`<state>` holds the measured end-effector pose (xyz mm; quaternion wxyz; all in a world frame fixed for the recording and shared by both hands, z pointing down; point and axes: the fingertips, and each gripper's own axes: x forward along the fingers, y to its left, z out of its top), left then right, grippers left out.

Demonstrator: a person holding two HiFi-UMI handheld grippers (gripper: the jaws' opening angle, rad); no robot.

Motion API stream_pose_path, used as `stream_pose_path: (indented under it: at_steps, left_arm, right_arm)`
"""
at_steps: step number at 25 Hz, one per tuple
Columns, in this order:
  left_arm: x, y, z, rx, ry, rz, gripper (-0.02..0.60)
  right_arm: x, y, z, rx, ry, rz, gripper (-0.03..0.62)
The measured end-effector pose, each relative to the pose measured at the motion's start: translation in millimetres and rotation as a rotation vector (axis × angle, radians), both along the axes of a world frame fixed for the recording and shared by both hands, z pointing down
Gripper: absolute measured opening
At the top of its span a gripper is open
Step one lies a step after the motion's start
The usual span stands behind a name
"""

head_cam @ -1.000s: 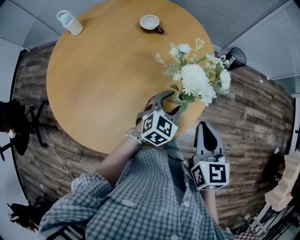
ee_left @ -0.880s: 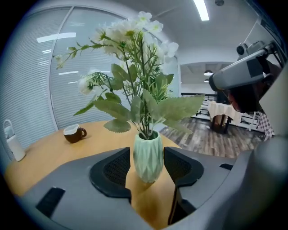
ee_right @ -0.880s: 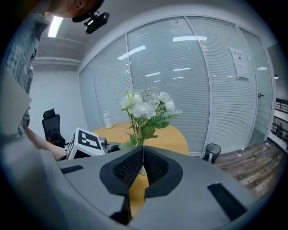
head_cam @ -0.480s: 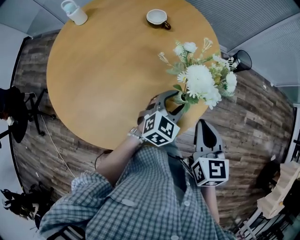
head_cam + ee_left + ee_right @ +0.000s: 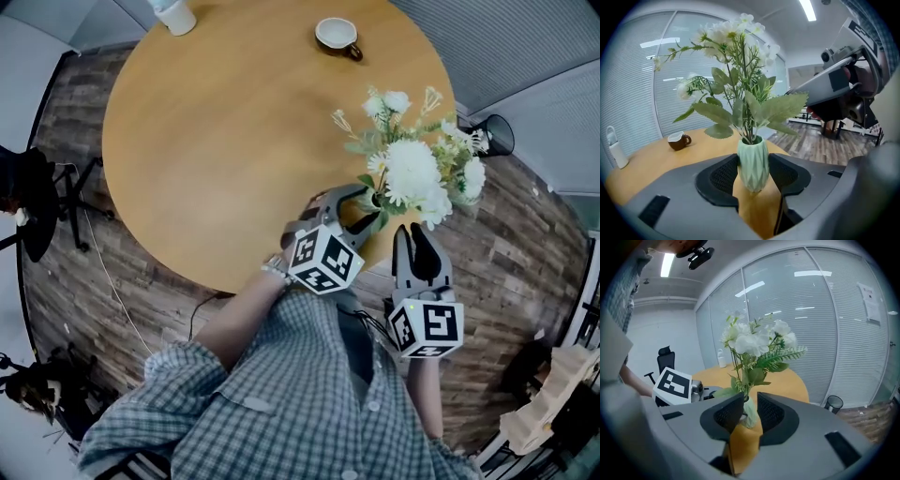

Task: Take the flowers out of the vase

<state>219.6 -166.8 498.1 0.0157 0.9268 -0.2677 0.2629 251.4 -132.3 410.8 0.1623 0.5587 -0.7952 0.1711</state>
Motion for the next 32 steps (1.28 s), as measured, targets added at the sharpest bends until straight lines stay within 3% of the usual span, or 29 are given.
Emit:
stream_pose_path:
  at_steps: [3,11,18,26,32]
  left_arm:
    - [0.8,0.0,-0.4,0.003,-0.001,-0.006,0.221]
    - [1.5,1.0,-1.0,0.009,0.003,-0.020,0.219]
    - [5.6,2.7,0.6,0.009,-0.004,-0.028,0.219]
    - [0.5,-0.7,1.0,0.011,-0.009,-0.045,0.219]
    - [1.9,0.6,1.8,0.012,-0.012,-0.044,0.219]
  right_arm:
    - [-5.6,-8.0,3.2,-0.009,-0.010,-0.049,0.126]
    - [-15.9,-34.3,8.6,0.001,-0.049,-0.084,0.166]
    - [-17.4,-47.3,13.5,0.009,-0.075,-0.093,0.161]
    - [-22.8,-50.6,16.3,-0.016,-0.096,-0.082,0.044]
    - [-19.2,-52.5,6.6,0.000,-0.156,-0.073,0.038]
